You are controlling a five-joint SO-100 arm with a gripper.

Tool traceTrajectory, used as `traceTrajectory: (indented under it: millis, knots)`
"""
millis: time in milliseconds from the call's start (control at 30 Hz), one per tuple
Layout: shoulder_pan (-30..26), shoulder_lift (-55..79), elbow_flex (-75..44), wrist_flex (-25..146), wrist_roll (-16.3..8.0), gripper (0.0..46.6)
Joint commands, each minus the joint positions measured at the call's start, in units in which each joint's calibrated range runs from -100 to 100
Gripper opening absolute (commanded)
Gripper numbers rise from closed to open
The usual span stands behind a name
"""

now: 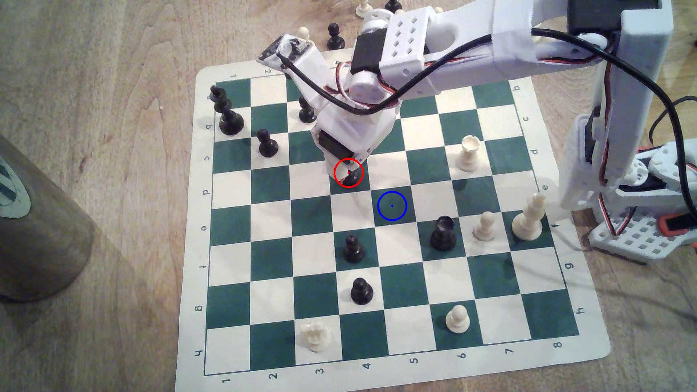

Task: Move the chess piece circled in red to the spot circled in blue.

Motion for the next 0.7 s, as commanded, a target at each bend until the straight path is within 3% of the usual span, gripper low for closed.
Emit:
traceTrajectory:
  millis: [0,333,667]
  knots:
    - [0.28,-2.72,-4.33,-0.32,-0.29,1.3]
    - [0.04,-5.44,-4.78,0.74,-0.29,0.4]
    - [-0.58,-17.15,-6.77,6.8,-0.68,0.3]
